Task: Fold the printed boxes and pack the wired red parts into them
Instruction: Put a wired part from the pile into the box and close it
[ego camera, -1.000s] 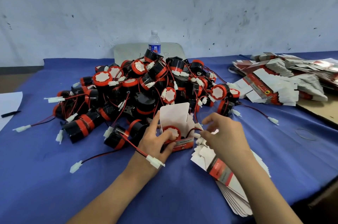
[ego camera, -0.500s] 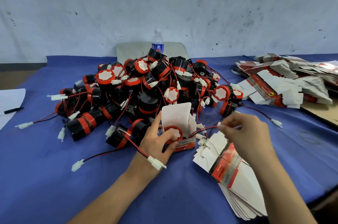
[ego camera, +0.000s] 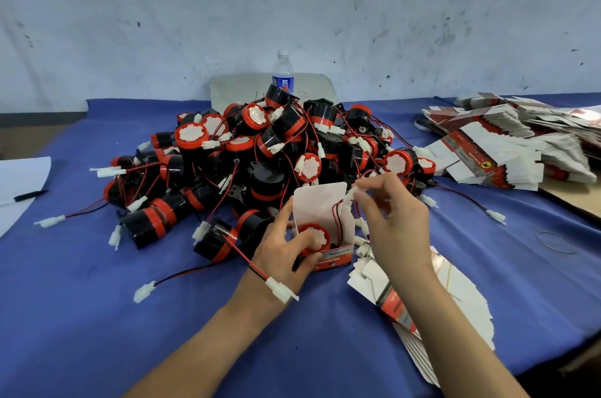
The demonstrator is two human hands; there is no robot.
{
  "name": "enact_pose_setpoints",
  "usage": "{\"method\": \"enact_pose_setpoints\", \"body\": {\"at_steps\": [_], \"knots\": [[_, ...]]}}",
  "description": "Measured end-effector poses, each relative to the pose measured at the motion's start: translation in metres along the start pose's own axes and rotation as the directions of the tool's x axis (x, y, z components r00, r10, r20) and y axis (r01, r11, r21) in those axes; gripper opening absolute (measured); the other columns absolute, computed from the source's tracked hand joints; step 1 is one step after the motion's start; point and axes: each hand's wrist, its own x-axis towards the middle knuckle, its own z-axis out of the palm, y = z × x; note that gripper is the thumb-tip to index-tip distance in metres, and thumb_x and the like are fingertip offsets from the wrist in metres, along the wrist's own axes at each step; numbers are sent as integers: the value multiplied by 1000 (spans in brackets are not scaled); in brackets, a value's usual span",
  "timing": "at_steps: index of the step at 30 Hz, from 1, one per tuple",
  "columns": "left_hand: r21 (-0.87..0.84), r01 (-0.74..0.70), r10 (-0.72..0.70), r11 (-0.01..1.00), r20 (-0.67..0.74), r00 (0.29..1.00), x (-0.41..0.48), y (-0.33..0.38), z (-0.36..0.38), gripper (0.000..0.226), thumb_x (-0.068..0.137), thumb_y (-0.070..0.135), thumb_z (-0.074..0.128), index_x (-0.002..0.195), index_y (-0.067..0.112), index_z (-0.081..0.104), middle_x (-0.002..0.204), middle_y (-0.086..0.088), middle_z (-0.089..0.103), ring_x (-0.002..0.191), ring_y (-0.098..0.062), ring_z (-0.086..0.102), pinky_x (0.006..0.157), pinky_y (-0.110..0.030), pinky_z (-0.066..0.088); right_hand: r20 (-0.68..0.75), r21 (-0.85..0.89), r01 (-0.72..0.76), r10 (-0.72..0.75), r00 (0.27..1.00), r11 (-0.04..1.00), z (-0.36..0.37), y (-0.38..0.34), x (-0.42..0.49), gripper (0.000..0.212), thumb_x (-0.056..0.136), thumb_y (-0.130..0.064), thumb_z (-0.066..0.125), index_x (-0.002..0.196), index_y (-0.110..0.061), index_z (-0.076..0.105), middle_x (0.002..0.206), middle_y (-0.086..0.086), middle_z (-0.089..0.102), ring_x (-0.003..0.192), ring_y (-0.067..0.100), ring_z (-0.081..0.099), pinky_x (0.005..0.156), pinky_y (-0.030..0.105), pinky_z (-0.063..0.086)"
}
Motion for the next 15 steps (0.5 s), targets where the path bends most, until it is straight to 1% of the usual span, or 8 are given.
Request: {"method": "enact_pose_setpoints", "body": {"at_steps": [2, 5, 6, 8, 10, 11, 13, 15], "knots": [[15, -2, 2, 1000, -1, 1000, 0, 0, -1, 11, 77, 3, 76, 83, 9, 68, 150, -20, 34, 106, -36, 60, 87, -45, 53, 57, -127, 67, -60, 997, 990, 2, 5, 4, 14, 90, -1, 60, 83, -14, 59, 78, -4, 60, 73, 4, 55, 65, 8, 38], [19, -8, 9, 1000, -10, 1000, -1, -3, 1, 11, 80, 5, 75, 87, 8, 67, 151, -13, 34, 111, -32, 59, 90, -39, 52, 247, -304, 246, -174, 953, 920, 7, 10, 6, 7, 85, 7, 62, 81, 1, 60, 79, 8, 57, 76, 28, 53, 65, 31, 42], [2, -1, 1, 1000, -27, 1000, -1, -5, 2, 13, 81, 6, 74, 92, 9, 67, 150, -5, 35, 114, -29, 57, 93, -36, 50, 319, -364, 334, -221, 922, 870, 9, 11, 4, 10, 80, 10, 65, 78, 3, 59, 76, 12, 57, 73, 32, 53, 62, 36, 41], [-68, 41, -44, 997, -42, 998, -1, -7, 4, 26, 85, 11, 72, 111, 9, 66, 144, 16, 33, 118, -19, 54, 97, -26, 47, 434, -492, 482, -276, 858, 725, 15, 13, 0, 25, 62, 11, 78, 69, -2, 58, 65, 10, 57, 64, 31, 53, 59, 35, 38], [-61, 37, -39, 997, -30, 999, -1, -7, 5, 36, 87, 15, 70, 122, 10, 63, 140, 22, 33, 116, -12, 52, 98, -25, 45, 441, -607, 511, -278, 854, 609, 18, 13, -3, 34, 50, 5, 85, 63, -9, 57, 57, 3, 55, 60, 27, 52, 67, 33, 31], [-46, 36, -37, 998, -27, 999, -1, -7, 6, 38, 87, 16, 70, 124, 9, 62, 142, 18, 35, 117, -15, 52, 99, -28, 46, 422, -649, 493, -264, 867, 580, 18, 14, -3, 35, 48, 3, 86, 62, -11, 56, 54, 1, 54, 60, 26, 52, 69, 33, 28], [12, 31, -31, 999, -34, 999, -1, -7, 6, 38, 85, 13, 72, 122, 5, 65, 144, -3, 45, 120, -27, 54, 98, -39, 48, 395, -704, 451, -225, 891, 549, 19, 13, 1, 34, 48, 2, 85, 60, -11, 56, 50, 0, 54, 61, 26, 52, 69, 35, 23], [17, 1, 0, 1000, -26, 1000, -1, -3, 6, 28, 84, 12, 72, 112, 11, 68, 145, -12, 43, 119, -30, 55, 95, -40, 49, 432, -713, 442, -156, 888, 545, 18, 13, 2, 24, 61, 1, 78, 70, -11, 59, 59, 1, 60, 71, 27, 50, 71, 35, 21]]}}
